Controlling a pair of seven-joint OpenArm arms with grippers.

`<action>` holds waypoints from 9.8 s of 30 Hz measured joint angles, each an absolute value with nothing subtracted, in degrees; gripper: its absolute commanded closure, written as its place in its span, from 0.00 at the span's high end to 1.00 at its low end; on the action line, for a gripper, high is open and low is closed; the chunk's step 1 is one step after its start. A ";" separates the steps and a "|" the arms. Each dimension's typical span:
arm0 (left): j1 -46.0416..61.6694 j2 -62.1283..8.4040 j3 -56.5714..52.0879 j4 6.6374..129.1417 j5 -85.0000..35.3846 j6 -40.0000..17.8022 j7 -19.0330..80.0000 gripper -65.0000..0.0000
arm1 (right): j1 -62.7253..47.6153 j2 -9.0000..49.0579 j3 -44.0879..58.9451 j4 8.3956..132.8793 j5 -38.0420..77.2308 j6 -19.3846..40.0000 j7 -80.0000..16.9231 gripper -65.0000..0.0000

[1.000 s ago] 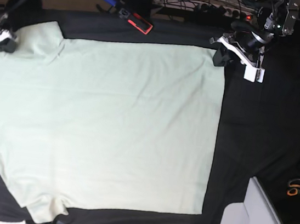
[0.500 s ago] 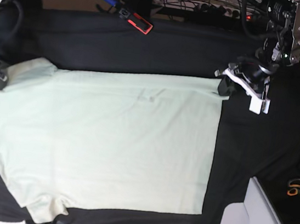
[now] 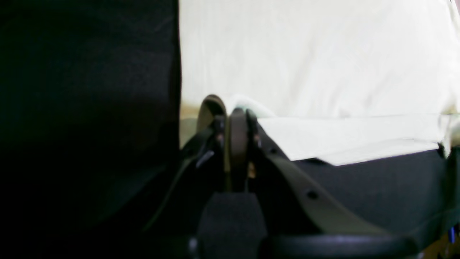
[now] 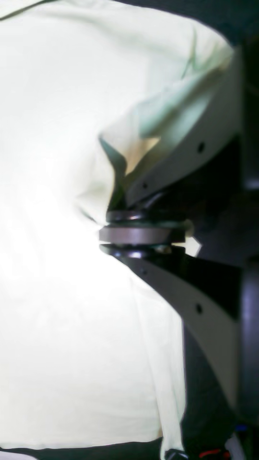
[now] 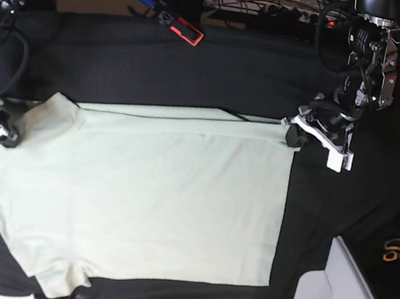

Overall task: Fold the T-shirt properly
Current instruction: 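Lift the shoulder edge with both grippers and fold it toward the hem, then lower the folded edge onto the shirt and open both grippers, then regrasp the folded edge with both grippers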

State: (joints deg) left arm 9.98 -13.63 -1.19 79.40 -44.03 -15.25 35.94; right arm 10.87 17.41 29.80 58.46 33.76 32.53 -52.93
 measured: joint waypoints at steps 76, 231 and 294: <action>-16.51 -12.69 6.42 53.10 -34.54 -15.27 29.69 0.00 | 32.36 21.58 12.88 25.98 26.94 25.43 -17.17 0.00; 1.43 -16.69 6.63 72.36 -34.70 -7.90 29.10 0.21 | 23.86 23.62 16.53 29.39 11.42 18.74 -13.93 0.00; 1.41 -17.17 6.63 69.52 -34.57 -7.92 29.08 0.20 | 25.41 24.47 16.36 21.96 7.03 15.40 -6.87 0.05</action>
State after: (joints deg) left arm 1.41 -17.17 6.63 69.52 -34.57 -7.92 29.08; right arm 25.41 24.47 16.36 21.96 7.03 15.40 -6.87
